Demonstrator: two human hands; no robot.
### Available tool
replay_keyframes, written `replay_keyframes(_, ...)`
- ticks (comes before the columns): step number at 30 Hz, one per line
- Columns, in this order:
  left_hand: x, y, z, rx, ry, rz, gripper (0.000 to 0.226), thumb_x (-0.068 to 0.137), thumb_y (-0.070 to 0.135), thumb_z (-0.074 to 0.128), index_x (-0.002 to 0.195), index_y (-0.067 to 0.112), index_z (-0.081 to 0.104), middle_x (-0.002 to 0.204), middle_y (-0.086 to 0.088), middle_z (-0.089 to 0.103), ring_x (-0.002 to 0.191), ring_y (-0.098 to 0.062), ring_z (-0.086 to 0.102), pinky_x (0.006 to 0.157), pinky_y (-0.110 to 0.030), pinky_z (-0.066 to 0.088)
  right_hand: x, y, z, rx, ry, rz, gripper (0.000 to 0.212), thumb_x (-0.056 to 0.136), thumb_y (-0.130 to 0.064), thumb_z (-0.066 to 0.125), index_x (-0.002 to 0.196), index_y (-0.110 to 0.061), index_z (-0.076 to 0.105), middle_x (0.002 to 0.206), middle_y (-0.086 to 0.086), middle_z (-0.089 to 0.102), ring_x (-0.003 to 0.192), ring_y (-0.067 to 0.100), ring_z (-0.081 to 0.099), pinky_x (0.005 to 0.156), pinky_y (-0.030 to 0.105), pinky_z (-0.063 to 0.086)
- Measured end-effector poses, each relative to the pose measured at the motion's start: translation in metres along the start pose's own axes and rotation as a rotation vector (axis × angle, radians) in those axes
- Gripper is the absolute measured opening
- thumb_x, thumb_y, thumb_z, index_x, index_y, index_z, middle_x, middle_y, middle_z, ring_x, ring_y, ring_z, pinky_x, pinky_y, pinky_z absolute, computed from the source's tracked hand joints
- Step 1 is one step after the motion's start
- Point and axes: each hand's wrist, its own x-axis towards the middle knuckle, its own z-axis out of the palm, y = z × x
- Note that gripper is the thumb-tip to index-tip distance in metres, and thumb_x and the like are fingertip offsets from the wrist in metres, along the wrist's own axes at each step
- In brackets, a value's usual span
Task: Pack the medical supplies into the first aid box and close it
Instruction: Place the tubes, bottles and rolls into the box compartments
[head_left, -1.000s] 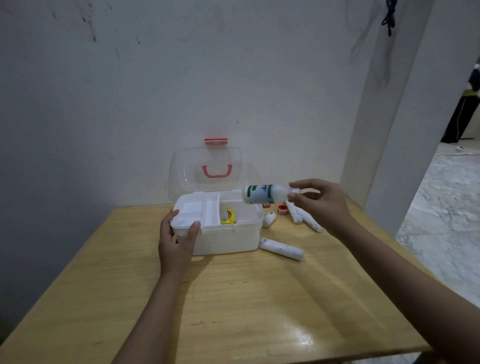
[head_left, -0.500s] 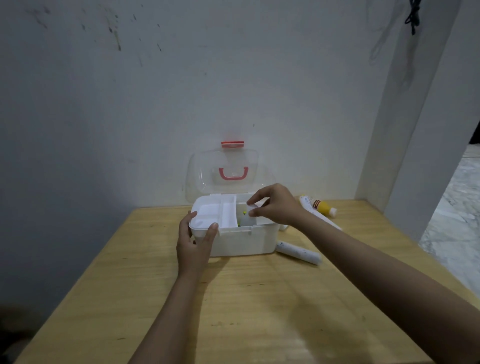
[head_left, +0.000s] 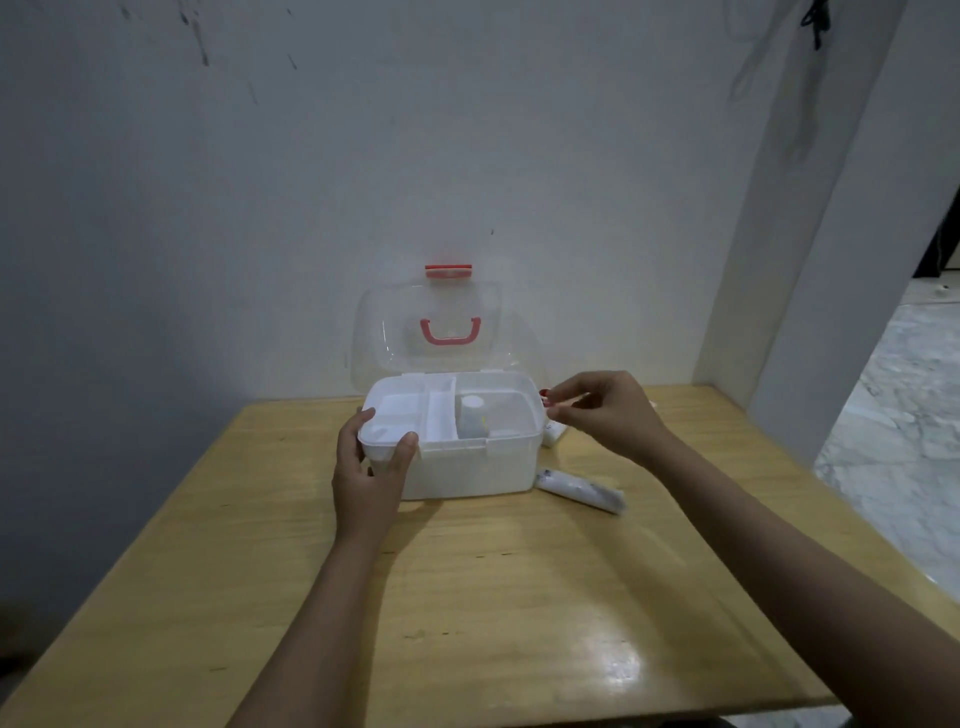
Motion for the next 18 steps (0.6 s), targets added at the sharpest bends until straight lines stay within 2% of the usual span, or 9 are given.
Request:
replay_keyframes(3,0.001,-0.002,0.0,-0.003,0.005,0.001,0.05,0.079,0.023,0.072,0.123,0.028,0.049,0.129,0.009,0.05,0.117,-0.012,0.05,0.083,-0.019,0.044,-0.024,0.024,-0.01,-0.178,-0.092,0.074,0.019,0.073,-0.018,0.08,0.09,-0.016,0.073,0.091,-0.004,0.071,0.075,0.004,0.064,0.066,0.016,0.051)
replay_keyframes(6,0.002,-0.005,0.0,0.001,0.006,-0.001,0.05,0.08,0.025,0.072,0.124,0.029,0.049,0.13,0.007,0.051,0.118,-0.014,0.05,0.089,-0.028,0.046,-0.044,0.045,-0.017,-0.328,-0.182,0.149,0.031,0.07,-0.029,0.08,0.099,-0.023,0.07,0.098,-0.012,0.066,0.086,0.005,0.063,0.072,0.021,0.052)
replay_keyframes(8,0.002,-0.006,0.0,0.0,0.007,-0.001,0.05,0.08,0.025,0.072,0.124,0.029,0.049,0.13,0.006,0.051,0.118,-0.015,0.05,0.09,-0.029,0.046,-0.055,0.055,-0.016,-0.362,-0.207,0.171,0.032,0.07,-0.031,0.079,0.101,-0.026,0.069,0.099,-0.015,0.065,0.087,0.004,0.062,0.075,0.023,0.052)
replay_keyframes(13,0.002,-0.006,0.001,-0.004,0.019,0.007,0.049,0.08,0.023,0.072,0.124,0.026,0.049,0.131,0.005,0.052,0.119,-0.014,0.051,0.093,-0.03,0.045,-0.07,0.067,-0.009,-0.291,-0.095,0.126,0.025,0.073,-0.022,0.075,0.098,-0.027,0.071,0.093,-0.019,0.066,0.085,0.001,0.061,0.072,0.015,0.045)
replay_keyframes(18,0.003,-0.009,0.001,-0.001,0.012,0.016,0.05,0.08,0.023,0.072,0.125,0.026,0.05,0.132,0.003,0.052,0.12,-0.015,0.051,0.095,-0.033,0.046,-0.07,0.068,-0.008,-0.258,-0.081,0.123,0.023,0.075,-0.022,0.073,0.098,-0.027,0.071,0.091,-0.02,0.066,0.085,0.0,0.061,0.069,0.012,0.042)
